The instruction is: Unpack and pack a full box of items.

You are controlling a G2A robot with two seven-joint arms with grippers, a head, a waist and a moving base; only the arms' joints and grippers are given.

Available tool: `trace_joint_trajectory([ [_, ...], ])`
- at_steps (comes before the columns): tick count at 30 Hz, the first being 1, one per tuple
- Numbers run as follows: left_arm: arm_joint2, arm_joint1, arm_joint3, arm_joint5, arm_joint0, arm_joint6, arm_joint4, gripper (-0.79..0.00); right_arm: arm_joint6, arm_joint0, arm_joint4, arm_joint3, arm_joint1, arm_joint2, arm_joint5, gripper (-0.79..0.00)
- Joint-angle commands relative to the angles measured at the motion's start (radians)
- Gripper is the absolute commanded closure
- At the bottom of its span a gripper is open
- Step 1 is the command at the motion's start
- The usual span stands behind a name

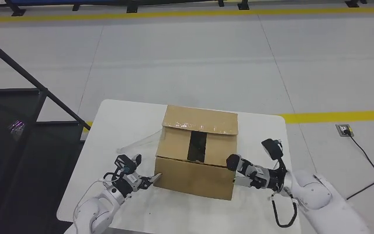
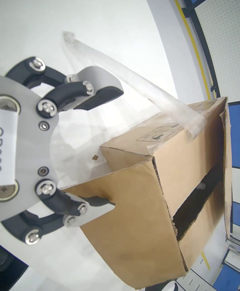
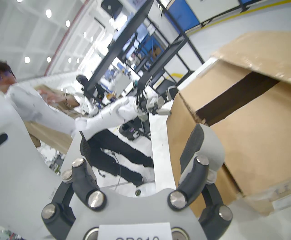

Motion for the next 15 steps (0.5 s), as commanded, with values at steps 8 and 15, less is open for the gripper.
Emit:
trace_joint_trajectory([
  [8, 0.0, 0.0, 0.0, 0.0, 0.001, 0.0, 0.0, -0.785, -0.004, 0.023, 0.047, 0.024, -0.006, -0.009, 0.024, -0.785],
  [15, 0.0, 0.0, 0.0, 0.0, 0.001, 0.0, 0.0, -0.785, -0.034, 0.051, 0.095, 0.033, -0.024, -0.053, 0.205, -0.785],
])
